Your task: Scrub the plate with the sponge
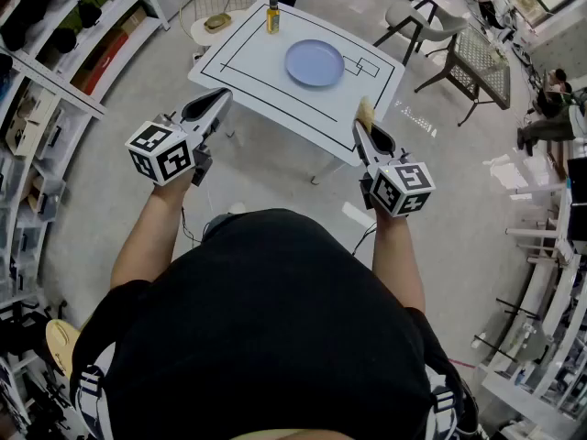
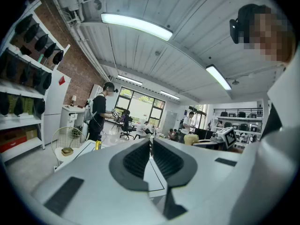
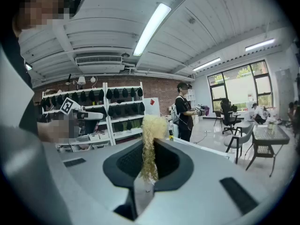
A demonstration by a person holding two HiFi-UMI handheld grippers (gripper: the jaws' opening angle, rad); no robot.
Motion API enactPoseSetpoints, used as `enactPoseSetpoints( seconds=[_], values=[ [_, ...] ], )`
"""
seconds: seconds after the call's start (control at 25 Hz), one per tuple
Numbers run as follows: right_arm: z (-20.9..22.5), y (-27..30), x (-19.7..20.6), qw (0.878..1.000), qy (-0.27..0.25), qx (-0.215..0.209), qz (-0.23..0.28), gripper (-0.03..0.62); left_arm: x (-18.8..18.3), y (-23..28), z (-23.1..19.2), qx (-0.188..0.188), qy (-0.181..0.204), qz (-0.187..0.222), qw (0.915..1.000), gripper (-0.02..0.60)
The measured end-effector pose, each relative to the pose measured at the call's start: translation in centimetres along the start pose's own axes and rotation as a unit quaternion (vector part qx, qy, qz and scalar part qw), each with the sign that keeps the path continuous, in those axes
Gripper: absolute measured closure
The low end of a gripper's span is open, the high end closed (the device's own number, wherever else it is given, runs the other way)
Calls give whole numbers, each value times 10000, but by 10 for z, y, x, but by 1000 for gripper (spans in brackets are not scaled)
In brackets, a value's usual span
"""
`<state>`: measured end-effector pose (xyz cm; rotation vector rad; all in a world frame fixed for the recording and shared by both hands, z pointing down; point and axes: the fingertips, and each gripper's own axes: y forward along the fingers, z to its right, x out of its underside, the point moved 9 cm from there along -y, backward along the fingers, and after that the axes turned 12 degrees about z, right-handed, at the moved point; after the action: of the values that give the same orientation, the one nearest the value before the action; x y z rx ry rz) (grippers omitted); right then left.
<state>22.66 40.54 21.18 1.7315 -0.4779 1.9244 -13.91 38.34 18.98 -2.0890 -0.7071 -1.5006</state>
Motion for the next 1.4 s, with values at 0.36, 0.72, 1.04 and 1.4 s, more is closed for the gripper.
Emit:
enactPoseSetpoints(
  seconds=[0.36, 0.72, 1.04, 1.4],
  values=[
    [5, 12, 14, 9997, 185, -176, 10, 557, 7, -5, -4, -88, -82, -91, 9999, 554],
    [9, 49, 16, 9989, 371, -294, 58, 557, 12, -11, -36, -340, -268, -44, 9991, 554],
    [15, 91, 20, 9990, 407, -184, -9, 557, 17, 17, -81, -186, -366, -199, 9990, 557],
    [33, 146, 25, 9987, 480, 93, -106, 556, 17, 62, -140, 93, -436, -454, 9980, 557]
  ],
)
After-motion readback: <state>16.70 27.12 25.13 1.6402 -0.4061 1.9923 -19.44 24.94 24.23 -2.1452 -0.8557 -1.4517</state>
